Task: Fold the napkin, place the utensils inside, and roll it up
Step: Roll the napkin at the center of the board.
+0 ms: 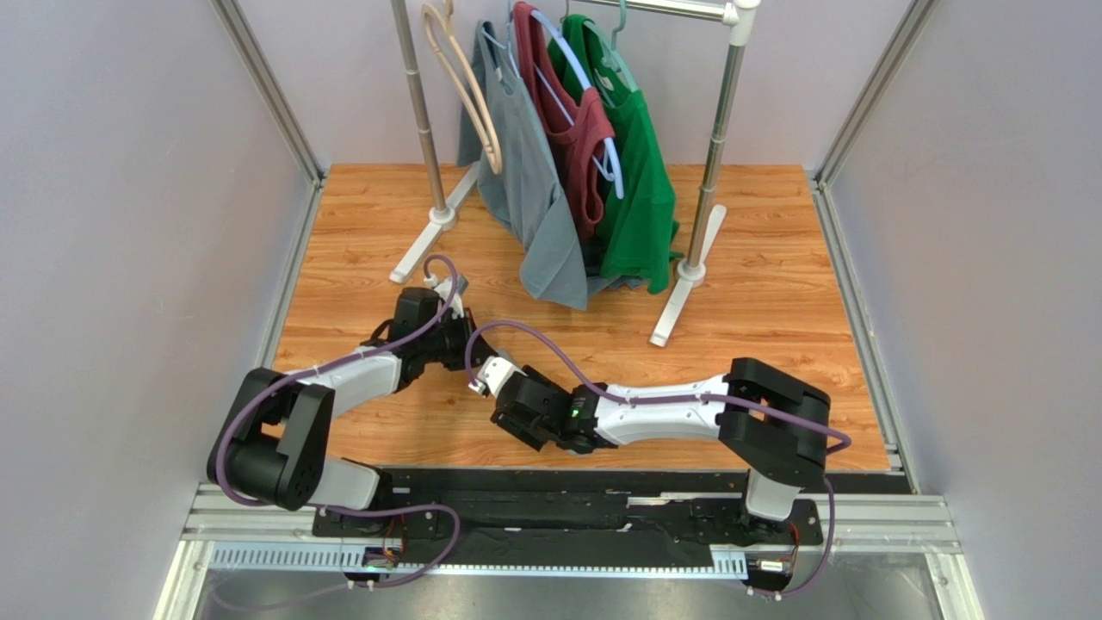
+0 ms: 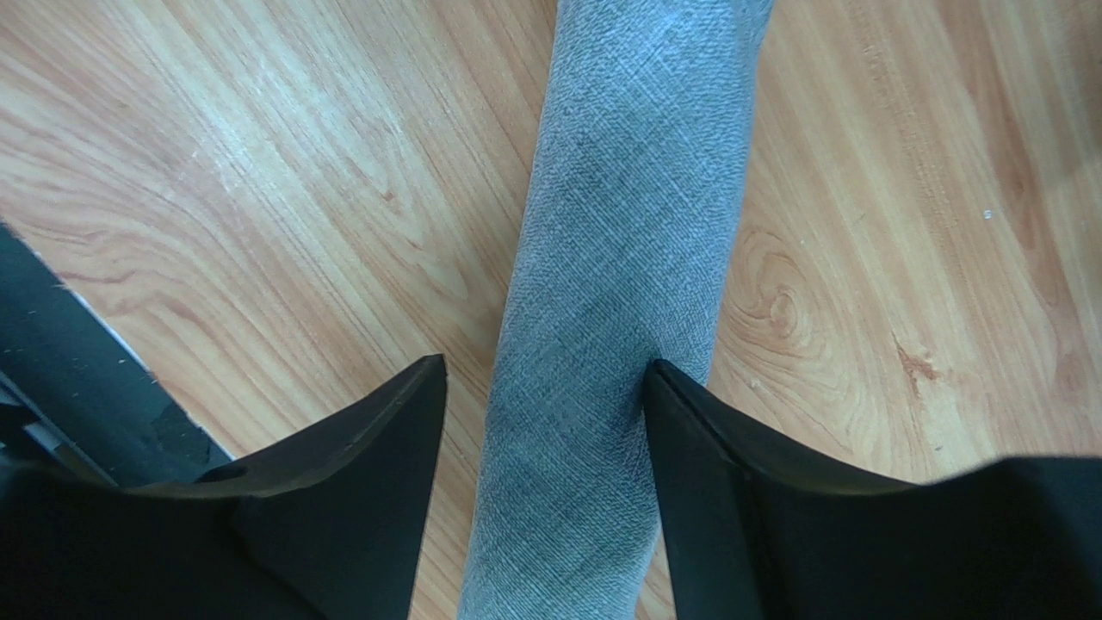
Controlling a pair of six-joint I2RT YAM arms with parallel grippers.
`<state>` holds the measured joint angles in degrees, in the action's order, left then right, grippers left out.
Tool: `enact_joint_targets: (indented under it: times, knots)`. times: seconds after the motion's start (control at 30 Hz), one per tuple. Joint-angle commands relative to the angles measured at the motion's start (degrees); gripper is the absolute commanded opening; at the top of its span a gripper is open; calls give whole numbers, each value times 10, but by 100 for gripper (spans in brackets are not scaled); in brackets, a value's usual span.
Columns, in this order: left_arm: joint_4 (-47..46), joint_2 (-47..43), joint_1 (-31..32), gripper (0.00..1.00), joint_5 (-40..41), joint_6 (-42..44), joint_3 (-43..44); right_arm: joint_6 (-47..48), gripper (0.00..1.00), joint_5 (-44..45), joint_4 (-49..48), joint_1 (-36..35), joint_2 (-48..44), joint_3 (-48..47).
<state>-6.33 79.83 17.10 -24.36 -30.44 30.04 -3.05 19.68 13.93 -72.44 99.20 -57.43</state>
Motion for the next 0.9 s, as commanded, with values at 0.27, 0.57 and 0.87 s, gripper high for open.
enact_joint_targets:
  times: [0.27,0.57,0.87]
  knots:
    - [4,-23,-2,0,-13,-14,14,-44,51,-18,-12,47,19,18]
    - [87,-122,-2,64,91,-44,26,-75,37,-182,-66,111,-8,69]
    - [77,-221,-6,67,121,-30,-9,-111,33,-368,-160,182,-25,104]
